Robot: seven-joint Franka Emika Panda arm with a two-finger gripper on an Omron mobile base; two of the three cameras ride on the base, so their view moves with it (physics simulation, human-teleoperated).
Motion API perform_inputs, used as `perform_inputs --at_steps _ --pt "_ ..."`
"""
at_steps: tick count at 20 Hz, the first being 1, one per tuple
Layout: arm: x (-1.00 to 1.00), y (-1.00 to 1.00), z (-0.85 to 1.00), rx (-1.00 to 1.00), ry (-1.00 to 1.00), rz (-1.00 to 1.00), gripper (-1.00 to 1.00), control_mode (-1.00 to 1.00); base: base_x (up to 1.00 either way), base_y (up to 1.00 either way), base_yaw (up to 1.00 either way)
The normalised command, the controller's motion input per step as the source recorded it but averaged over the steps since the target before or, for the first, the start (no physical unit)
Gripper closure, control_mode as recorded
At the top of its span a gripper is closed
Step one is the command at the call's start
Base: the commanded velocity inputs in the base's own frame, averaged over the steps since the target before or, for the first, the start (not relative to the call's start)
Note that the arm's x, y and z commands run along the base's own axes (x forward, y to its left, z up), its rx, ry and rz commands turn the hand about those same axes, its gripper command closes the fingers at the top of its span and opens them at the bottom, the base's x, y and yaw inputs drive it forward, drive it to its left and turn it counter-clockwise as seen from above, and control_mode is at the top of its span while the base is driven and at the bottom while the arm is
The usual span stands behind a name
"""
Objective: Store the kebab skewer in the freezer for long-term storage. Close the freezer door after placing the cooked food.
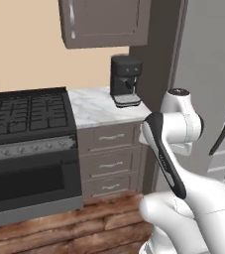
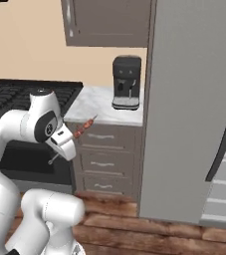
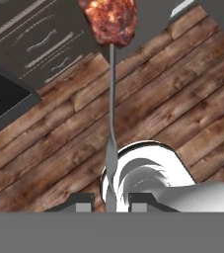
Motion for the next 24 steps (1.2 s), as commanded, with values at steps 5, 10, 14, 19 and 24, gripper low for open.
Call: perform_inputs --at_steps 5,10,14,19,24 --pt "0.00 0.00 0.00 0.00 0.00 0.00 1.00 1.00 -0.30 -0.36 -0.18" --pt "0.00 0.00 0.00 0.00 0.00 0.00 1.00 1.00 -0.12 -0.52 -0.15" --pt "0.00 0.00 0.00 0.00 0.00 0.00 1.00 1.00 -0.03 -0.62 -0.12" --pt "0.00 0.00 0.00 0.00 0.00 0.00 1.00 1.00 0.00 -0.68 -0.09" --pt "0.00 0.00 0.00 0.00 0.00 0.00 1.00 1.00 0.02 -0.79 -0.12"
